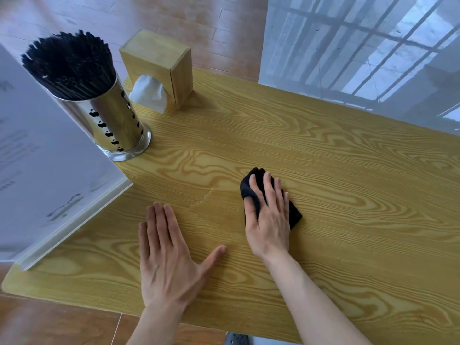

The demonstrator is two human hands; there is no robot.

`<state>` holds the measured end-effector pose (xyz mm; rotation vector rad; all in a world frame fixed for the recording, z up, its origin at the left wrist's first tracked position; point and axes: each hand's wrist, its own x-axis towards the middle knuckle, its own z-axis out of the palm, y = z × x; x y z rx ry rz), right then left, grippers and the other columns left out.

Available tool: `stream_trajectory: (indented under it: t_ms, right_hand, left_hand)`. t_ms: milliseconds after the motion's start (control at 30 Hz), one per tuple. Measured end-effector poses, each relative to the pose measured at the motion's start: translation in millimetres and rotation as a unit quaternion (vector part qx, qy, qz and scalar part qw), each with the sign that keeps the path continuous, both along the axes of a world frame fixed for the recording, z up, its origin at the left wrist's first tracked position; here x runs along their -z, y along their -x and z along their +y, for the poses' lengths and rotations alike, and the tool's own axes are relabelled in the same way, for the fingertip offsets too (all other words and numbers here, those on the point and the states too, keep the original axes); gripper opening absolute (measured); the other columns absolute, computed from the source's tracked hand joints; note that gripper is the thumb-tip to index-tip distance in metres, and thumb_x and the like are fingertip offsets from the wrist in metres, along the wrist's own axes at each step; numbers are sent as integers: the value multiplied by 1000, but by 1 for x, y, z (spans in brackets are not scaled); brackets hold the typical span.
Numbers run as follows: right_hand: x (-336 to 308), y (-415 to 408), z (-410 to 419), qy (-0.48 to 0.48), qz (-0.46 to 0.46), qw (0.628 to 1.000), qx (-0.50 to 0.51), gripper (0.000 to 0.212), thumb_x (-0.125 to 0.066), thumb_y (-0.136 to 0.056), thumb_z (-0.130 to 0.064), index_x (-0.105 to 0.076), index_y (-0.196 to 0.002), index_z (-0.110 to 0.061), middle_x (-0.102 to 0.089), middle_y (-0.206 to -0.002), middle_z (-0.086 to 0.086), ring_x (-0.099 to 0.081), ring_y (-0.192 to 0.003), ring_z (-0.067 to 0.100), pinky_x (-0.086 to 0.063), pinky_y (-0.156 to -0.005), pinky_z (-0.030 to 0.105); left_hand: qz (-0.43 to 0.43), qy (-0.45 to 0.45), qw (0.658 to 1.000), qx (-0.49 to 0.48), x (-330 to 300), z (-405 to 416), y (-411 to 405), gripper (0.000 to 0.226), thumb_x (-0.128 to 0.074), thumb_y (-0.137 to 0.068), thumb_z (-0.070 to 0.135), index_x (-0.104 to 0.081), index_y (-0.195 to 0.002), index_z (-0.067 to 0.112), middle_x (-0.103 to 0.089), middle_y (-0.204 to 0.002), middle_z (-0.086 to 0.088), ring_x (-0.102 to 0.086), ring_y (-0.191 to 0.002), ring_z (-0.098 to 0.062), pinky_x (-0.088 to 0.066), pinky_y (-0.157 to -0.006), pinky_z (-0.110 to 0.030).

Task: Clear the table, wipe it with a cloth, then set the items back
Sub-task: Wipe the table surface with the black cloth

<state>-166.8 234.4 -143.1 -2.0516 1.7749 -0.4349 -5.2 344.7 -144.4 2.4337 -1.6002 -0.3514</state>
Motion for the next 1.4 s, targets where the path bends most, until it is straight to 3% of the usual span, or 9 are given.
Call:
stream_trajectory:
  t_ms: [200,367,600,767,1100,1400]
  right_hand:
    - [-7,-41,-15,-40,-11,997,-63,64,-4,-97,-60,-9,-159,-44,8,-170,-10,20,-154,10,8,-125,46]
    - [-8,-69,-9,-20,62,988,-141,62,-9,-98,-62,-7,-159,-45,11,-171,0,21,-155,21,8,-124,54]
    - [-7,-63,5,12,131,967,-219,54,-6,-103,-62,-5,-156,-53,12,-171,-1,20,-155,29,1,-123,60]
    - [-8,-45,29,28,171,946,-274,57,-23,-103,-59,-5,-156,-51,13,-171,2,17,-155,35,-6,-122,63]
    - [-14,3,71,2,182,958,-223,62,-26,-99,-67,-4,-156,-54,13,-170,2,16,-156,31,-10,-124,60]
    - [-7,-9,50,14,150,983,-109,70,-28,-98,-71,-12,-159,-42,4,-171,3,9,-157,27,-10,-125,57]
  left_hand:
    - [9,15,1000,0,3,0,-2,116,-23,-85,87,1,-160,2,-1,-170,-17,6,-158,-26,-10,-127,-50]
    - [35,40,999,-4,6,3,-4,104,-16,-91,79,3,-160,3,0,-170,-15,7,-158,-22,-8,-127,-47]
    - [56,63,996,-6,7,4,-6,100,-15,-93,76,3,-161,6,0,-170,-13,6,-158,-20,-3,-128,-43]
    - [61,63,996,-8,7,4,-6,100,-13,-92,77,5,-161,7,0,-171,-13,9,-158,-18,-3,-128,-43]
    - [66,69,995,-16,5,4,-4,100,-17,-92,77,7,-161,9,1,-171,-12,9,-158,-18,-4,-128,-43]
    - [73,78,994,-21,0,10,-8,104,-23,-90,80,3,-161,9,0,-171,-11,7,-158,-19,-5,-128,-46]
